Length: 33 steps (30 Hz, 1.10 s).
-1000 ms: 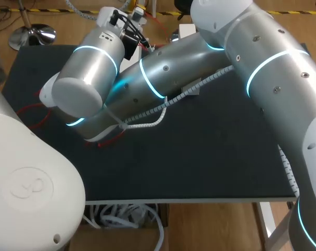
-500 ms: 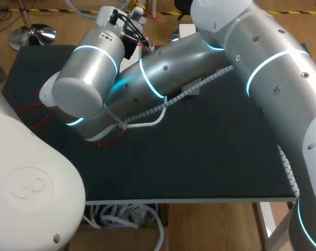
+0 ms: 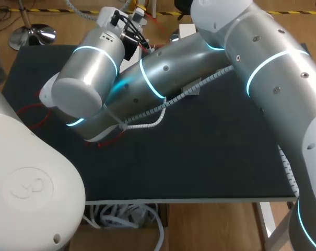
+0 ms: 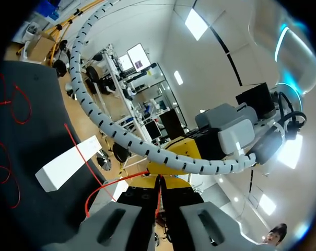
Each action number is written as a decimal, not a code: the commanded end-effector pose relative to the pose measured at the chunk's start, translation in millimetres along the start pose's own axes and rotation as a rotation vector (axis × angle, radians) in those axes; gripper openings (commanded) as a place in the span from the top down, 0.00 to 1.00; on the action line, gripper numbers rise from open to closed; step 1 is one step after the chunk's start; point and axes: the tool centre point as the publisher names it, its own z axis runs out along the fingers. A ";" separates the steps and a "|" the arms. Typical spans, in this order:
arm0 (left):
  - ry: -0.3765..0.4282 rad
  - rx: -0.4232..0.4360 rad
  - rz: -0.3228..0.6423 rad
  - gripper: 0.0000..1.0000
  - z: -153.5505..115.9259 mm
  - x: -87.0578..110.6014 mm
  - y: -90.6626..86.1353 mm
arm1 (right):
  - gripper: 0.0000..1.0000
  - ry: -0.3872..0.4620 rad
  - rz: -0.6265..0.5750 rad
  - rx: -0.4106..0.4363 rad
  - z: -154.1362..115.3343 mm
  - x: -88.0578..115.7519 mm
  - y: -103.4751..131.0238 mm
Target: Grab the tape and strap the tape.
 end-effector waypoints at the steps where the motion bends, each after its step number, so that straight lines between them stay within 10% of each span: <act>1: -0.002 0.000 0.000 1.00 0.1 1.2 0.5 | 0.91 0.009 -0.003 -0.001 -0.5 -2.0 -0.8; 33: -0.002 0.000 0.000 1.00 0.1 1.2 0.5 | 0.90 0.058 0.013 -0.074 -17.4 -5.0 6.8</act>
